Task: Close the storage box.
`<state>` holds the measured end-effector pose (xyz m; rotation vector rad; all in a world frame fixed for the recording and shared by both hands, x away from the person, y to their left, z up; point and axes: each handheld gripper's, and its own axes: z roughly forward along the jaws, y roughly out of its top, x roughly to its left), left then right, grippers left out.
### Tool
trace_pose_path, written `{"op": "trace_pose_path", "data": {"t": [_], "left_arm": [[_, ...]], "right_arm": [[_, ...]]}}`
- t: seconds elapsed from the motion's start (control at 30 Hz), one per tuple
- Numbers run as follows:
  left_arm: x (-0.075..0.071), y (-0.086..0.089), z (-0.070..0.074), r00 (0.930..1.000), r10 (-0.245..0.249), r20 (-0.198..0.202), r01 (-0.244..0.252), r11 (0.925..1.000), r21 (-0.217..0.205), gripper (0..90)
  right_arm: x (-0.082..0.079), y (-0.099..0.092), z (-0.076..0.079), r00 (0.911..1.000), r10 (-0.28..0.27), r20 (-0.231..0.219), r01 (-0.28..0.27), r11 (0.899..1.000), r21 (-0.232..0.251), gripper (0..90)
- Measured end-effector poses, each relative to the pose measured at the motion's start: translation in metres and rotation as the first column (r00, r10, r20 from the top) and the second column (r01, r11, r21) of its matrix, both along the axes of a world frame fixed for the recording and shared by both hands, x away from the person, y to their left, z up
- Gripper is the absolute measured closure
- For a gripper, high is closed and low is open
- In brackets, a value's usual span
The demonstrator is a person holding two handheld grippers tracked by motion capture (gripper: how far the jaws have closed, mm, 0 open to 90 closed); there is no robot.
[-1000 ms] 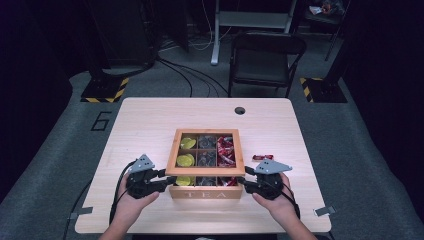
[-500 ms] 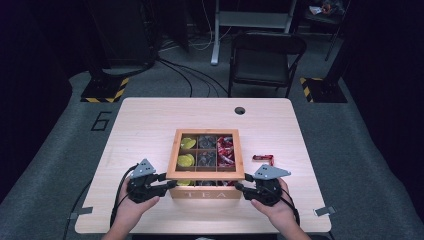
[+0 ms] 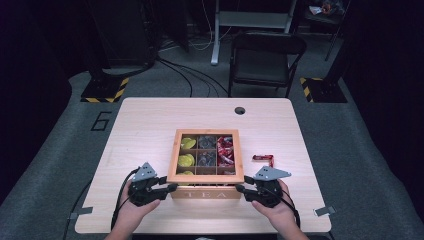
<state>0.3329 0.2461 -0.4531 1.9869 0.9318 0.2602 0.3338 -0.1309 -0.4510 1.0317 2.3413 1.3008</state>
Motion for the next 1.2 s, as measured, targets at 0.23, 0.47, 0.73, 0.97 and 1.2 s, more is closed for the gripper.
{"op": "trace_pose_path", "data": {"t": [0.23,0.47,0.73,0.97,1.2], "left_arm": [[-0.003,0.002,-0.002,1.0000,0.001,0.003,-0.001,0.9999,0.013,57.4],[-0.006,0.002,-0.002,1.0000,0.003,0.006,-0.003,0.9997,0.024,56.7],[-0.006,0.003,-0.003,1.0000,0.002,0.005,-0.002,0.9996,0.028,56.8],[-0.009,0.007,-0.004,0.9999,0.016,0.004,-0.016,0.9997,0.019,56.9],[-0.008,0.011,-0.003,0.9995,0.028,0.012,-0.027,0.9996,-0.007,55.9]], "right_arm": [[-0.001,0.001,-0.004,1.0000,0.000,-0.007,0.000,1.000,-0.015,57.2],[-0.001,0.000,-0.006,1.0000,0.007,-0.006,-0.007,1.000,-0.018,57.2],[-0.002,0.001,-0.007,0.9998,0.002,-0.018,-0.002,1.000,-0.016,57.2],[-0.002,0.001,-0.009,0.9997,0.003,-0.025,-0.003,1.000,-0.020,57.1],[-0.003,-0.001,-0.014,0.9982,0.004,-0.060,-0.007,0.998,-0.058,55.4]]}}
